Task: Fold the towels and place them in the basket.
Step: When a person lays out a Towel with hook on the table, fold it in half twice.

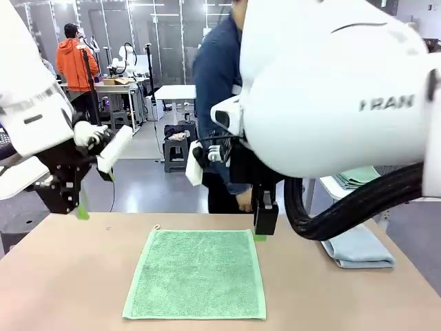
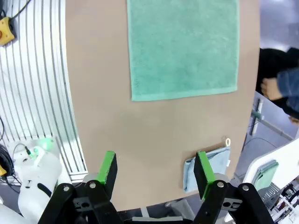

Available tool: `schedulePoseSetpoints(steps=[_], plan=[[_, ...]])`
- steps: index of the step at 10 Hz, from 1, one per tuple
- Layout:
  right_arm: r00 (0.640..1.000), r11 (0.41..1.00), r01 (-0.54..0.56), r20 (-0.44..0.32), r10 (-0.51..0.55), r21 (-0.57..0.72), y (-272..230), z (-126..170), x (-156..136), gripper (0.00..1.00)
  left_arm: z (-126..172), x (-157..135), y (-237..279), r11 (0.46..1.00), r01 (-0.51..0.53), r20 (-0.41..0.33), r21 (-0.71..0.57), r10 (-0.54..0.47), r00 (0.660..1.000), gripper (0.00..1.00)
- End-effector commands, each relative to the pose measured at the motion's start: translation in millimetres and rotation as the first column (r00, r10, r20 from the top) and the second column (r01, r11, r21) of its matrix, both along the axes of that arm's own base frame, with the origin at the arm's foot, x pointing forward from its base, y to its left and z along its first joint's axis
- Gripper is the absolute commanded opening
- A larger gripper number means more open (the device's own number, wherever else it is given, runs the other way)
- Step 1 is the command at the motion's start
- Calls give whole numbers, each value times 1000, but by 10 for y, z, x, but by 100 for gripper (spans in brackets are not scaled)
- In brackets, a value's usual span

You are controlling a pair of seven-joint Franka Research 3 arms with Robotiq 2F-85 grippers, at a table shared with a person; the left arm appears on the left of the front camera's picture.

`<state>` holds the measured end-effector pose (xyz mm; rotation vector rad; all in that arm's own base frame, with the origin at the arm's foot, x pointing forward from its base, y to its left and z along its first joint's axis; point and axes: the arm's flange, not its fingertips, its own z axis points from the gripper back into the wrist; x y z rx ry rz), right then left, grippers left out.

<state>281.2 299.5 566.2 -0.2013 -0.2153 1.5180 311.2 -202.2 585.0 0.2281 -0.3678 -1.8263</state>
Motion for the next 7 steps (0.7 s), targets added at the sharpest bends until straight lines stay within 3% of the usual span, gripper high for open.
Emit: schedulePoseSetpoints(steps=[1, 5, 6, 7], plan=[[999, 1000, -14, -33, 13, -16, 57, -24, 119, 83, -87, -110, -53, 993, -112, -21, 40, 113, 993, 100], [995, 999, 2, -99, -5, -36, 128, -141, 315, 83, -272, -14, -143, 951, -301, -94, 77, 307, 947, 100], [998, 1000, 3, -57, -5, -22, 117, -163, 199, 83, -253, 38, -111, 952, -301, -120, 57, 306, 944, 100], [998, 1000, 3, -57, -5, -22, 117, -163, 199, 83, -302, -39, -75, 965, -255, -70, 52, 259, 963, 100]])
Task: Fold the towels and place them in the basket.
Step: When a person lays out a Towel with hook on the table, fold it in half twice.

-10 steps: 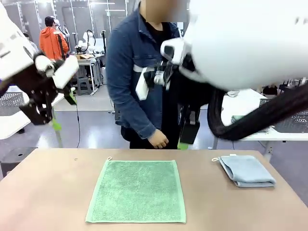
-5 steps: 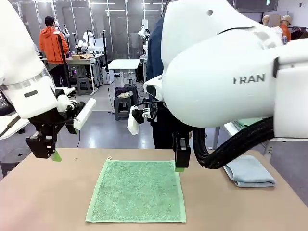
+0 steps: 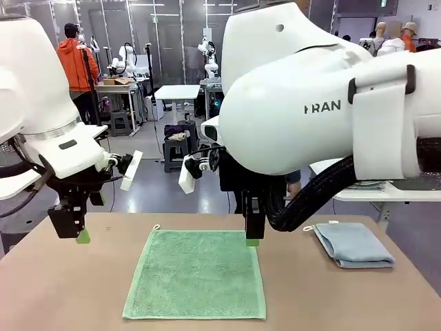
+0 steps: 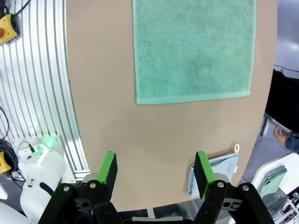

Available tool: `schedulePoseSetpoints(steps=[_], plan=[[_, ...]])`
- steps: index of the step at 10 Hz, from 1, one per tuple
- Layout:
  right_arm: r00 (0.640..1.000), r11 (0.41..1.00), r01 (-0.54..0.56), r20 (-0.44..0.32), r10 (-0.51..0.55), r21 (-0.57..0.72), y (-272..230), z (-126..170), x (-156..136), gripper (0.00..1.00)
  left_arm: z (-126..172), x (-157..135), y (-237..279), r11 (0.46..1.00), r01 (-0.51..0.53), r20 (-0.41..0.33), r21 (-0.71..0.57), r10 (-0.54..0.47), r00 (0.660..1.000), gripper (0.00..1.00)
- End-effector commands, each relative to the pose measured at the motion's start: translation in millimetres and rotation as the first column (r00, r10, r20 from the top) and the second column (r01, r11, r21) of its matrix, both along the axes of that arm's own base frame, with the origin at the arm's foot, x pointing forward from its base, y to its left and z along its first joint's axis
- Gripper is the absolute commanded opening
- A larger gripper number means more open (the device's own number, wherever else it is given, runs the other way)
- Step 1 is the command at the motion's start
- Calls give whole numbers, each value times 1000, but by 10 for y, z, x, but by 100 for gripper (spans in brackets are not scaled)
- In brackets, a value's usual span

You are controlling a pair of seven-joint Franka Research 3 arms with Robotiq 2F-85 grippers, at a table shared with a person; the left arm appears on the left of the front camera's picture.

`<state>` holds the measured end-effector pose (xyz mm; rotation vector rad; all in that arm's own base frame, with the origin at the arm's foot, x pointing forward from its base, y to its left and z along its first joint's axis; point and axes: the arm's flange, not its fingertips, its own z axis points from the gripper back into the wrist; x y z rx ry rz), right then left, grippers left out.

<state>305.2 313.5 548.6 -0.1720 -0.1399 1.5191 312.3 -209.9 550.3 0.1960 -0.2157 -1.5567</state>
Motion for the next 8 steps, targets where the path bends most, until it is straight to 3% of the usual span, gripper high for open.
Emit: schedulePoseSetpoints(steps=[1, 5, 8], plan=[[1000, 1000, -3, 10, 3, 6, -22, 13, -41, 83, 46, -50, 2, 1000, 26, 28, 10, -27, 999, 100], [1000, 1000, -2, 7, 2, 3, 1, 30, -23, 83, 40, -40, -18, 1000, 25, 8, -4, -25, 1000, 100], [999, 1000, -15, -32, 15, 11, -153, -568, 43, 83, -775, -62, 6, 995, 74, -113, -59, -81, 990, 100]])
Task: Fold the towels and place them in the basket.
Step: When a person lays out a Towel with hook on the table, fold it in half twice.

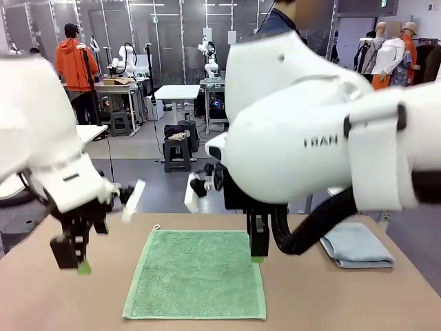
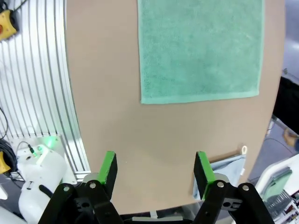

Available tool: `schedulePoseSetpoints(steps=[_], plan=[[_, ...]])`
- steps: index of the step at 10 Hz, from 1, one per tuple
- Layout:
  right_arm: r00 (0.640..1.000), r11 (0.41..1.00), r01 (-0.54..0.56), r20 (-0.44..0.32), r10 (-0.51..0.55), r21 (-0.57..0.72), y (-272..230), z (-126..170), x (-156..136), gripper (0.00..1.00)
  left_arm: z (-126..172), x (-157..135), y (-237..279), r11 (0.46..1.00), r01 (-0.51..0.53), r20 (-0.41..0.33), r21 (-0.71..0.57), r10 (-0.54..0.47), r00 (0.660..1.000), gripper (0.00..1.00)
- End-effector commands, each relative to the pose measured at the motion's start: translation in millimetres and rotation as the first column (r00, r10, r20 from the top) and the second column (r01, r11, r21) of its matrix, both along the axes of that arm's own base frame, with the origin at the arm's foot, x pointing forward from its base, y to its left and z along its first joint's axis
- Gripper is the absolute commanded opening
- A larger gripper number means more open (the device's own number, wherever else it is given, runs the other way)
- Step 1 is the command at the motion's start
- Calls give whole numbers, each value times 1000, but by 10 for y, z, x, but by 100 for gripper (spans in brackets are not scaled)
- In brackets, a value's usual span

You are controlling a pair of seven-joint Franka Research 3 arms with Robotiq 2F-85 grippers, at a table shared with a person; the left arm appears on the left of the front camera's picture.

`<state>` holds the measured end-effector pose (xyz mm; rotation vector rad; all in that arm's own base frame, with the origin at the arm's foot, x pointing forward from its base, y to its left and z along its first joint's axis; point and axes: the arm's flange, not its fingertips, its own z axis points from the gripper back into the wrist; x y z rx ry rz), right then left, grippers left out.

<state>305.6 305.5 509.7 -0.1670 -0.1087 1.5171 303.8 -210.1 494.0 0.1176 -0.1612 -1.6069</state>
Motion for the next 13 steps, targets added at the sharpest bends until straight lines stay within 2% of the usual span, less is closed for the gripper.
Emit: schedulePoseSetpoints(steps=[1, 3, 6, 7, 10, 13], plan=[[999, 999, -34, -25, 35, 40, -107, -333, 39, 83, -388, -15, -5, 998, 33, -22, -53, -34, 999, 100], [998, 998, -42, -48, 45, 54, -125, -716, -18, 83, -795, -114, -59, 995, 30, -36, -93, -34, 999, 100], [999, 998, -6, -31, 8, 67, -103, -1194, 30, 83, -1225, -227, -228, 993, 31, 4, -110, -31, 1000, 100], [1000, 998, 9, -30, -7, 70, -93, -1332, 55, 83, -1362, -246, -271, 996, 19, -9, -89, -20, 1000, 100], [997, 996, 64, -46, -61, 62, -127, -1603, 143, 83, -1698, -277, -328, 999, -44, -54, -26, 42, 998, 100], [998, 997, 29, -59, -25, 73, -197, -1756, 275, 83, -1951, -246, -288, 997, -71, -78, -19, 70, 995, 100]])
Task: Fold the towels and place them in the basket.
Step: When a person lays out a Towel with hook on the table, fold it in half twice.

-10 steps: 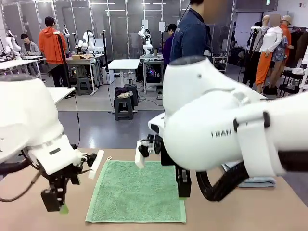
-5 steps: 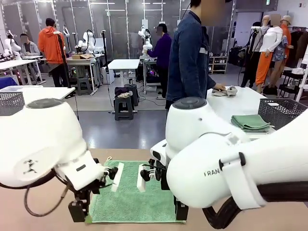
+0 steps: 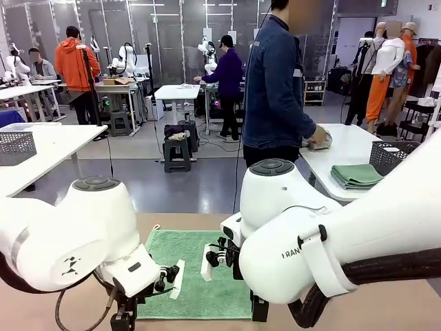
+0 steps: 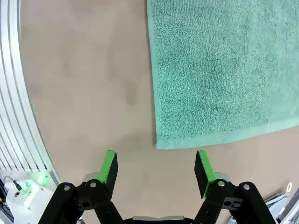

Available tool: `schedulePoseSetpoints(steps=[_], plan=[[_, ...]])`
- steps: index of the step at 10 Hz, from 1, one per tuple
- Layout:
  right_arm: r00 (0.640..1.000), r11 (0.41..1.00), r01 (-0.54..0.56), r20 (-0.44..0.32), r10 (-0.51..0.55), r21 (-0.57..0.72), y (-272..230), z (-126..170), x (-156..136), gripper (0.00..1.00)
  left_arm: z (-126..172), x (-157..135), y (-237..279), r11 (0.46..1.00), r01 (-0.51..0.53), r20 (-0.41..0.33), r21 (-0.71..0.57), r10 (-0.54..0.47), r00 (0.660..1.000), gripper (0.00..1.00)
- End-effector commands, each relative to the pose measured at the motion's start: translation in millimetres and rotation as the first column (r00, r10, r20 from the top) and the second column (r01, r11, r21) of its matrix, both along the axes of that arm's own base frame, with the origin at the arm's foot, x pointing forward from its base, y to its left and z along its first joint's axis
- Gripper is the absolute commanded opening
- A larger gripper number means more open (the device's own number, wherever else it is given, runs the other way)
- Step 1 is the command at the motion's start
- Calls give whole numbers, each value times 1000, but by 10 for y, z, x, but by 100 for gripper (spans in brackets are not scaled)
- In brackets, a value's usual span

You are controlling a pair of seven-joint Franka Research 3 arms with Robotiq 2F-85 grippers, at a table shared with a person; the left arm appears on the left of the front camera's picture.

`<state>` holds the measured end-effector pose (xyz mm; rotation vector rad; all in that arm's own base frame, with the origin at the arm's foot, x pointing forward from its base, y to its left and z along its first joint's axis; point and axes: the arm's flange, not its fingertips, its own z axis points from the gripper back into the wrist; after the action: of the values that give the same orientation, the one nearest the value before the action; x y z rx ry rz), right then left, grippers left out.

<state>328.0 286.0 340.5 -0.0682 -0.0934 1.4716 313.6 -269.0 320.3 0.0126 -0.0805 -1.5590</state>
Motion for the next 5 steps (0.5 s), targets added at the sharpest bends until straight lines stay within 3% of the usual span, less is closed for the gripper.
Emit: schedulePoseSetpoints(steps=[1, 5], plan=[[999, 1000, -29, 16, 29, 9, -13, -112, 73, 83, -254, -344, 332, 1000, -23, 43, 4, 22, 999, 100], [999, 999, -47, 0, 47, -11, -63, -310, 173, 83, -334, -273, 456, 1000, -8, 76, -3, 8, 997, 100]])
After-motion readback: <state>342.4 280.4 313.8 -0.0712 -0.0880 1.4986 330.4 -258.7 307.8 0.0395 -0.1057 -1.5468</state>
